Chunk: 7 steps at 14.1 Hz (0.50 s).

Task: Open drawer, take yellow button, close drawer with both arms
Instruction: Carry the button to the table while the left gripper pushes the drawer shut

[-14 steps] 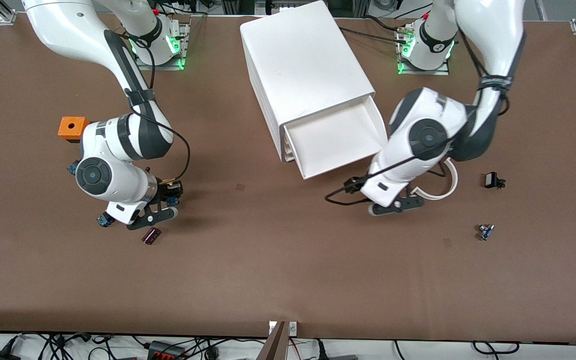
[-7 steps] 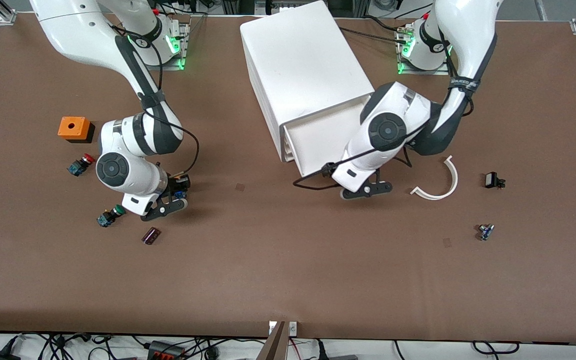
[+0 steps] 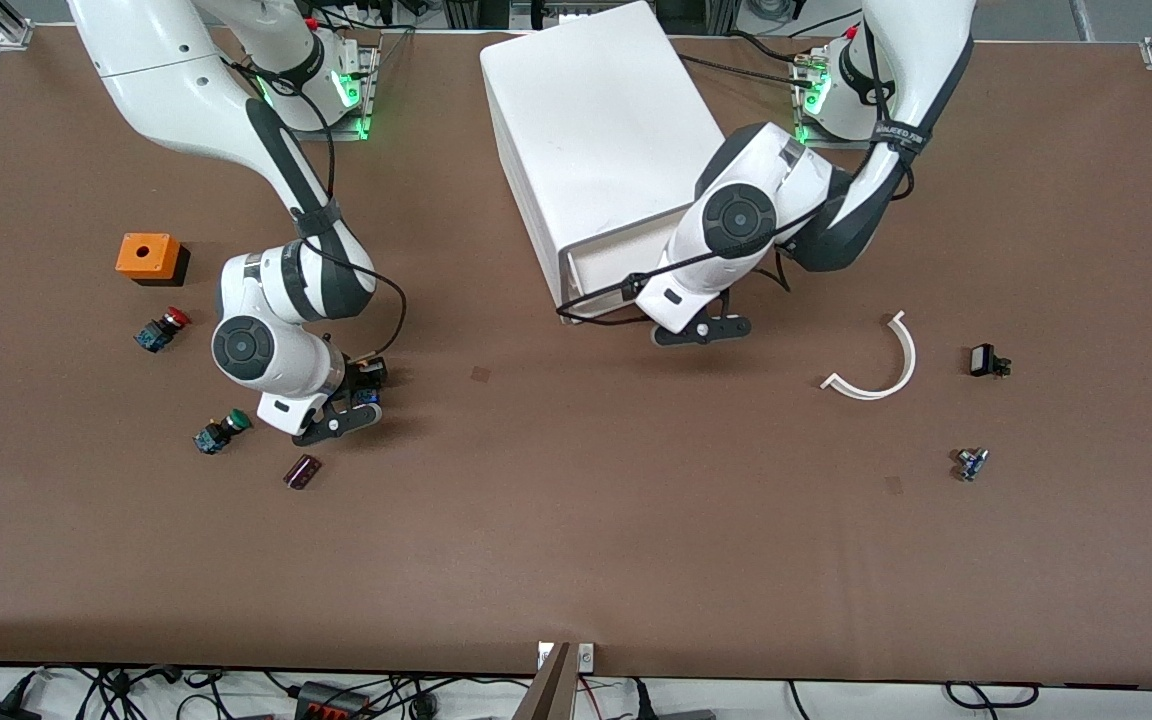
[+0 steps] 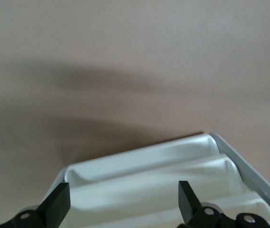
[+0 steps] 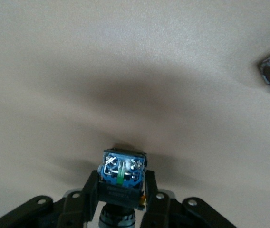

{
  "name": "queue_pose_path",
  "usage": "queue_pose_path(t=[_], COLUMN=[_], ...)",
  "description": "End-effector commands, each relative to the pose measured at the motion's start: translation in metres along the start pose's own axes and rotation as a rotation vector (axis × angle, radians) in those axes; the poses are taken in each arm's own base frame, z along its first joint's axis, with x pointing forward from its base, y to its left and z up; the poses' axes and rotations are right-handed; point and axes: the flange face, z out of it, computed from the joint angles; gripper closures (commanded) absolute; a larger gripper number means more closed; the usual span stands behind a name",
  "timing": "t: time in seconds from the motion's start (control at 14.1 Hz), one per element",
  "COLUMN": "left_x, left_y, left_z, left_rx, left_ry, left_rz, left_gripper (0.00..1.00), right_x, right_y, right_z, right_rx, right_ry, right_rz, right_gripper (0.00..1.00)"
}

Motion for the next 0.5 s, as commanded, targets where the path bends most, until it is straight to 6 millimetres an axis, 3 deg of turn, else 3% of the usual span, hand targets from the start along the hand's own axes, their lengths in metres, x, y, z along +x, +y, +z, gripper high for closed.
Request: queue_pose_path(t=[0.0, 0.42], left_x=[-0.024, -0.032], left_y=[0.002, 0.005], left_z=[0.001, -0.002], left_rx=[0.007, 0.017], left_ry=[-0.043, -0.058], left_rz=[-0.024, -0.009], left_gripper=[0.00, 0.00], right_x=[0.011, 0.036], right_y=[0.000, 0.002], right_z=[-0.032, -0.155], right_rx=[0.004, 0.017], right_ry=[0.026, -0.010], right_rz=[0.040, 0.170], right_gripper=[0.00, 0.00])
